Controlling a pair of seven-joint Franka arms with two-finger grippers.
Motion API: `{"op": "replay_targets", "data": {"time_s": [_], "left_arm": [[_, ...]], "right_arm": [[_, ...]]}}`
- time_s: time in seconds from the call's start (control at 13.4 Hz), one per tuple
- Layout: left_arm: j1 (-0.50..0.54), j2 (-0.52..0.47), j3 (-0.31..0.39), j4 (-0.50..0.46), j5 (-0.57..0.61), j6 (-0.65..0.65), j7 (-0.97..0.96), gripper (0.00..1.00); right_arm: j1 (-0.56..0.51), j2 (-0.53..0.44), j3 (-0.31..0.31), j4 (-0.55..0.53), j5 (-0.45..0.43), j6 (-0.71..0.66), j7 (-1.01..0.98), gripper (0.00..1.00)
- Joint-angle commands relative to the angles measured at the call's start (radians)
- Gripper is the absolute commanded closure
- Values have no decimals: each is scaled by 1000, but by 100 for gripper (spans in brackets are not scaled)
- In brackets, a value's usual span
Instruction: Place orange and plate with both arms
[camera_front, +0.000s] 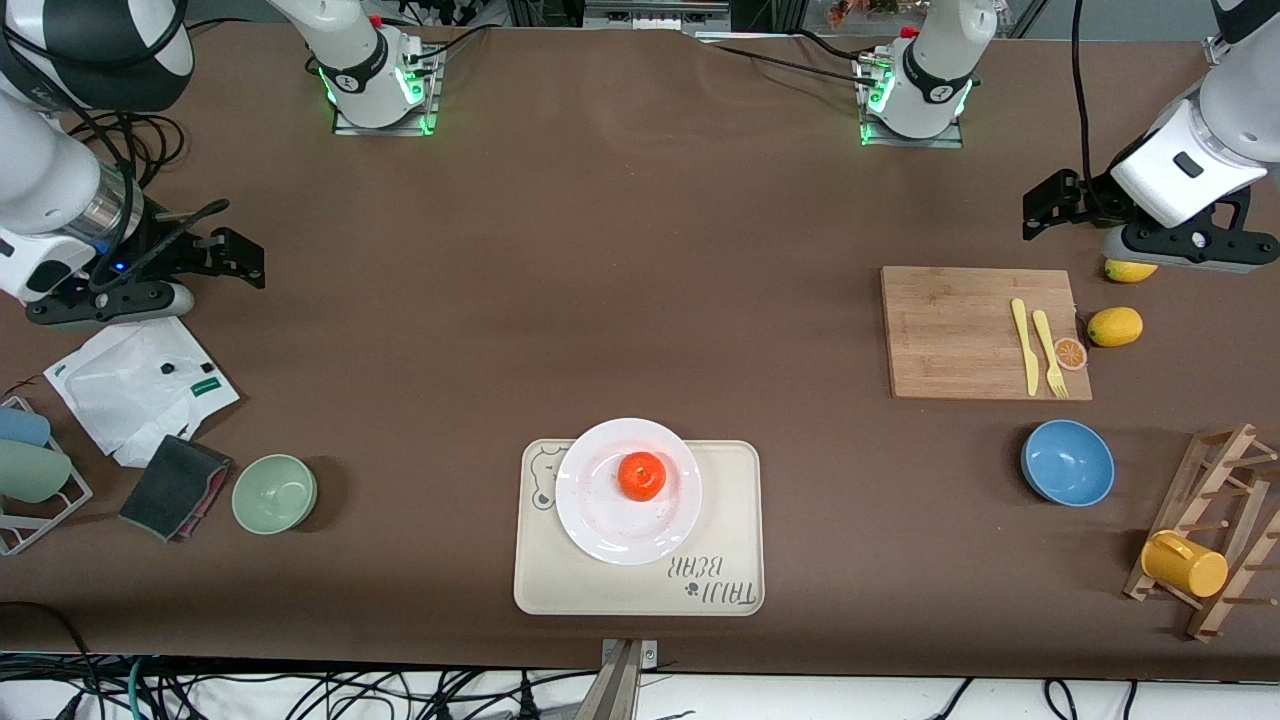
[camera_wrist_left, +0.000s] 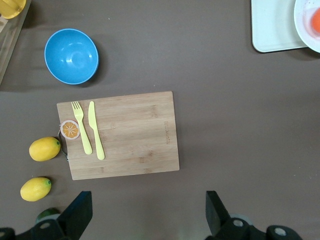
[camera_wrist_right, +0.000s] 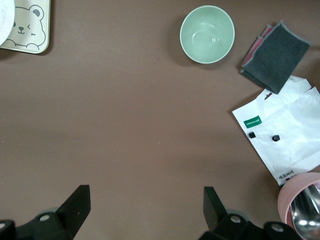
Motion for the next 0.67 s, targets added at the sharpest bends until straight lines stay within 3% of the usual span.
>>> {"op": "replay_targets", "data": {"time_s": [0.0, 0.6], "left_arm": [[-1, 10, 4, 28, -20, -23, 12, 0], [-1, 10, 4, 28, -20, -23, 13, 0]], "right_arm": [[3, -59, 0, 1, 13, -56, 22, 0], [7, -90, -33, 4, 13, -77, 18, 0]]}}
